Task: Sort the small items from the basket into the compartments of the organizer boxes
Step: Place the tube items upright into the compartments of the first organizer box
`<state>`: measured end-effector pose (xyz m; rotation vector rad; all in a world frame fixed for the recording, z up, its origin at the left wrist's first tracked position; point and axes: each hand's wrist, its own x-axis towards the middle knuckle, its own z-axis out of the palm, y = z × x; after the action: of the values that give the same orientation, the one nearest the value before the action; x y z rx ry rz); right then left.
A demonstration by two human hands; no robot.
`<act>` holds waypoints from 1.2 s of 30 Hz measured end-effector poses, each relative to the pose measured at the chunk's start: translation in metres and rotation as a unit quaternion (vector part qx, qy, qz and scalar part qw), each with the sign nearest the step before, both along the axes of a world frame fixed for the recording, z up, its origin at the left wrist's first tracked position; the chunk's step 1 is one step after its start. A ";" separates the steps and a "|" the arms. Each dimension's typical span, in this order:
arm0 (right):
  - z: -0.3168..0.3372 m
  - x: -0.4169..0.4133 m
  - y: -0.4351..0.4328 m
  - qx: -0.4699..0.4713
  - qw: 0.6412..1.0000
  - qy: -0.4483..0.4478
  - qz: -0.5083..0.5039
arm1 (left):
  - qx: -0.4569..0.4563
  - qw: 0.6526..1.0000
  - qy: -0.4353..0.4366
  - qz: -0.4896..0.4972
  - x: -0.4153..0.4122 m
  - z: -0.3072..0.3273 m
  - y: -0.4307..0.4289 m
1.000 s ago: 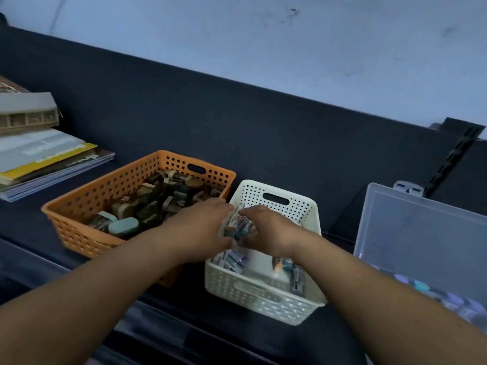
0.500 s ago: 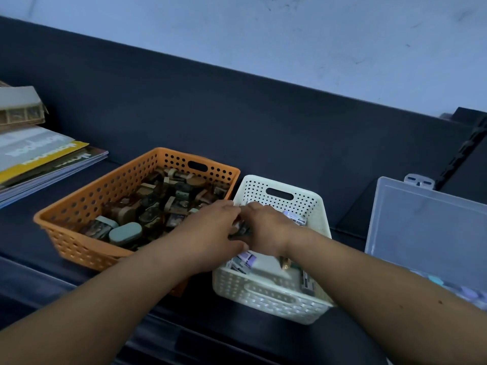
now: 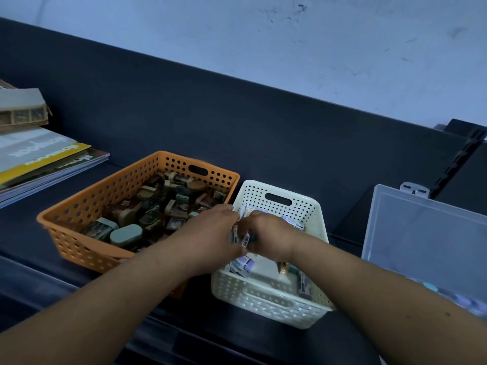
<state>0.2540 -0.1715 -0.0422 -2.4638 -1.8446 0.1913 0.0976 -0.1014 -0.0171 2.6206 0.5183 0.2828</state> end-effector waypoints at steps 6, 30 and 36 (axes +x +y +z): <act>0.015 0.009 -0.014 0.115 0.975 0.162 -0.096 | 0.039 0.999 0.002 0.009 0.002 0.000 0.001; 0.083 0.038 -0.230 0.352 0.750 0.526 -0.191 | -0.372 0.903 -0.213 -0.007 0.085 0.053 -0.132; 0.089 0.057 -0.312 0.345 0.803 0.431 -0.224 | -0.428 0.885 -0.177 -0.042 0.128 0.052 -0.211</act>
<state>0.3105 -0.4834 0.0467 -1.7344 -0.7273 0.4259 0.2252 -0.3127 0.0346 1.6724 0.2964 0.3841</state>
